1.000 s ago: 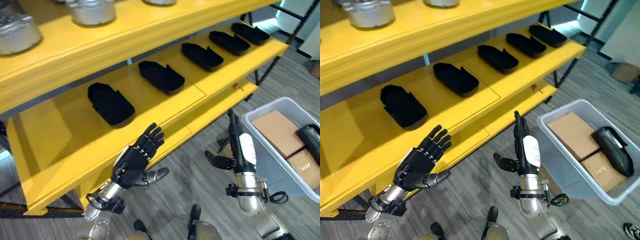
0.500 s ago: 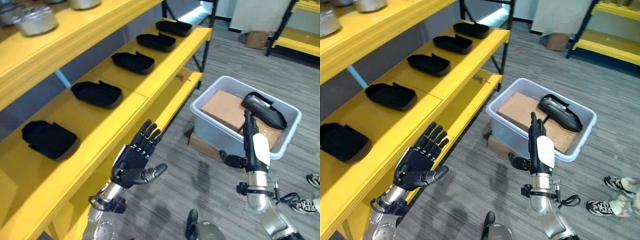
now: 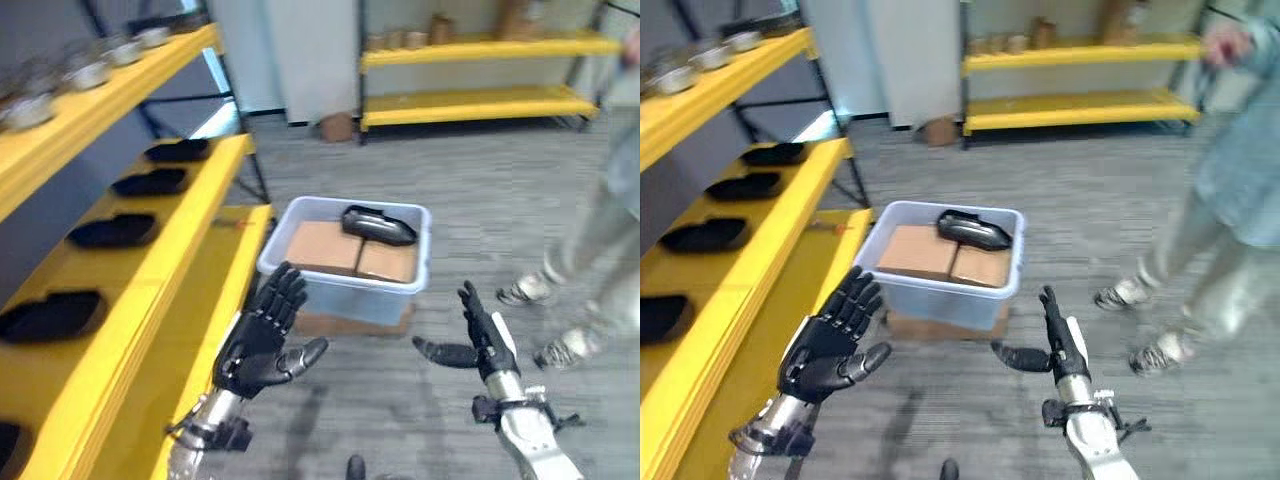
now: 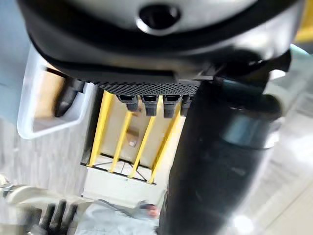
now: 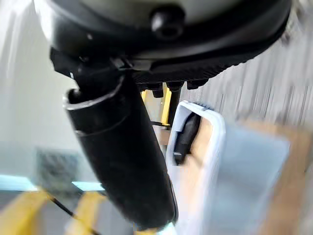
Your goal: Move parts from the plastic box to the shelf.
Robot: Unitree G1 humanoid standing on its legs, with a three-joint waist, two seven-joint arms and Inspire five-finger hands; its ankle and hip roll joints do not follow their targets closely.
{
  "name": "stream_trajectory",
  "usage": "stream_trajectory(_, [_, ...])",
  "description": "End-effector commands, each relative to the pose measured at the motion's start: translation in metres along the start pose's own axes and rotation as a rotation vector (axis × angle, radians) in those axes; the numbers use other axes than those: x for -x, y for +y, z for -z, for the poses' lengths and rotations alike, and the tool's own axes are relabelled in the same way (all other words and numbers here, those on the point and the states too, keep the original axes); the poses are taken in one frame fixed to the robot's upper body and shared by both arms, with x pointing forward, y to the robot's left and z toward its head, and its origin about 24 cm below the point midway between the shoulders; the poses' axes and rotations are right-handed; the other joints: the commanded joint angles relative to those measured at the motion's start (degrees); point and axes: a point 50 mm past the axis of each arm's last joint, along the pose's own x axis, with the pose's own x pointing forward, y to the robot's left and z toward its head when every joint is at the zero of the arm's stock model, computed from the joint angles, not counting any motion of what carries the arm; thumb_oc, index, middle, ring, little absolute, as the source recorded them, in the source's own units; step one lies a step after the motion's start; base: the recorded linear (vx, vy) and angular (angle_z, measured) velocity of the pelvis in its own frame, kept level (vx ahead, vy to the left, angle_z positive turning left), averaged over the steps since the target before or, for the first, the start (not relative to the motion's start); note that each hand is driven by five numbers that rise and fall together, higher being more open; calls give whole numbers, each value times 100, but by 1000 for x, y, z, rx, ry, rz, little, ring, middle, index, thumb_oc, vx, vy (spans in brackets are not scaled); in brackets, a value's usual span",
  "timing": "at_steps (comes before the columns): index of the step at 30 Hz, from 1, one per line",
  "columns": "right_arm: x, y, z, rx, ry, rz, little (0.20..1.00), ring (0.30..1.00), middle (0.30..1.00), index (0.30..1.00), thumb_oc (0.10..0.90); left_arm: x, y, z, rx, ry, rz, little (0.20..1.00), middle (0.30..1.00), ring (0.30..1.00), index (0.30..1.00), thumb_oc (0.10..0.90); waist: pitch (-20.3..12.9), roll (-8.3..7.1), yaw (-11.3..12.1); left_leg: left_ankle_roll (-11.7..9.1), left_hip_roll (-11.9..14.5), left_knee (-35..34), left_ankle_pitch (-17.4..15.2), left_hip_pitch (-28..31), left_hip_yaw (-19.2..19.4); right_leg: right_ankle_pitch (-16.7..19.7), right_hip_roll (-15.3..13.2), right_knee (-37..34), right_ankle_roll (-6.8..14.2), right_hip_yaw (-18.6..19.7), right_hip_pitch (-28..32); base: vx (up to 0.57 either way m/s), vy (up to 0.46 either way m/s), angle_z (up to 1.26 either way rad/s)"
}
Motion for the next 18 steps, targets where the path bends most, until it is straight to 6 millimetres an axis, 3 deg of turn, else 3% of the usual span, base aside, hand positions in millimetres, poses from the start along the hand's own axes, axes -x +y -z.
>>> stream_trajectory(1, [-32, 28, -41, -148, -246, -88, 1000, 1000, 1000, 1000, 900, -18, 13, -41, -292, -80, 31, 1000, 1000, 1000, 1000, 900, 260, -848, 342, -152, -774, -551, -1044, 1072, 364, 784, -750, -2222, 512, 35, 1188, 128, 5, 19])
stream_trajectory(6, [-32, 35, -40, -190, -233, -103, 1000, 1000, 1000, 1000, 900, -18, 11, -42, -377, -48, 9, 1000, 1000, 1000, 1000, 900, 189, -848, 370, -103, -756, -866, -940, 1244, 199, 644, -688, -2066, 521, 69, 1217, 130, 58, 4])
stream_trajectory(18, [-35, 39, -40, -183, -227, -108, 1000, 1000, 1000, 1000, 900, -14, 19, -38, -453, 22, -61, 1000, 1000, 1000, 1000, 900, 242, -871, 433, 75, -764, -770, -1086, 1375, 321, 243, -706, -1322, 491, -169, 1194, 92, 96, 9])
